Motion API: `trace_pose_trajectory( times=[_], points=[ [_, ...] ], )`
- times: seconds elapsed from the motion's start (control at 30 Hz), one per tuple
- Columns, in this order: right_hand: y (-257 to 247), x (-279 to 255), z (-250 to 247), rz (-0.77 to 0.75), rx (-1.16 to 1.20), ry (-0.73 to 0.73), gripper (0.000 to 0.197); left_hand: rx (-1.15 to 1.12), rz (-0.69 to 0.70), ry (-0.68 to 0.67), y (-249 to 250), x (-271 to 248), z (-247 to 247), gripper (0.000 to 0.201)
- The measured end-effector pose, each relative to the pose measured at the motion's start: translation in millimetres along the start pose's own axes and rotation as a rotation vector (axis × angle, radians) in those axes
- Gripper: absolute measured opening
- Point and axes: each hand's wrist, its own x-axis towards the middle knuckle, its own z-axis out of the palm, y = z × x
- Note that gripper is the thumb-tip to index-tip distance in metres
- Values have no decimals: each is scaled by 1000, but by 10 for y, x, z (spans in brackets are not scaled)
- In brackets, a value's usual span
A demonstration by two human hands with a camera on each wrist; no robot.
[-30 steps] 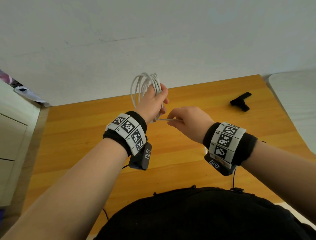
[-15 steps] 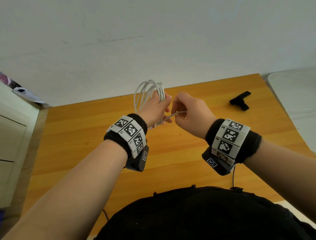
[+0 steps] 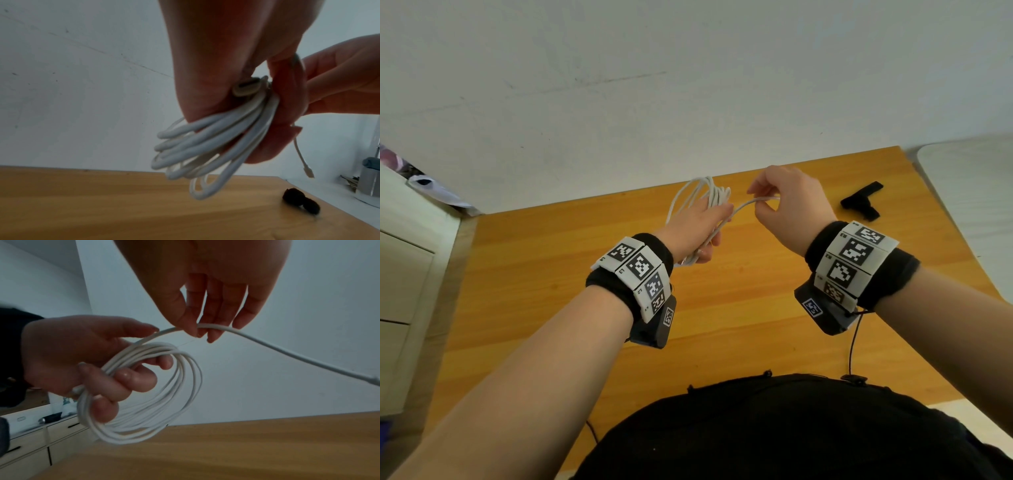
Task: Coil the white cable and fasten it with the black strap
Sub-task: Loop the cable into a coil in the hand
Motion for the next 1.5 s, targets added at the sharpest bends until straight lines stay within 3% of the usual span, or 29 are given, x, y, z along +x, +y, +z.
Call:
trace_pose_trajectory(
  times=[0.27, 0.43, 0.67, 0.8, 0.97, 1.03, 1.23, 1.3, 1.5],
  points=[
    [119, 58, -4, 3, -44, 63, 10, 203, 31, -128, -64, -21, -12, 13],
    [118, 84, -6, 14, -15, 32, 10, 92, 14, -208, -28, -81, 12, 10],
    [142, 120, -66, 105, 130, -91, 12, -36, 46, -257, 25, -120, -10, 23],
    [176, 148, -60, 246, 341, -182, 21, -81, 46, -264, 52, -122, -30, 25],
    [153, 125, -15, 500, 924, -211, 23, -176, 27, -275, 57, -114, -44, 27],
    [190, 123, 23, 522, 988, -234, 34, -222, 29, -285, 53, -113, -53, 28],
    [319, 111, 120, 431, 1137, -478, 98, -384, 42, -310, 59, -118, -100, 32],
    [357, 93, 166, 403, 1174, -525, 91, -438, 49, -315, 74, -125, -113, 32],
    [334, 10, 244, 413, 1172, -485, 35, -575, 76, -364, 92, -135, -126, 31]
  ],
)
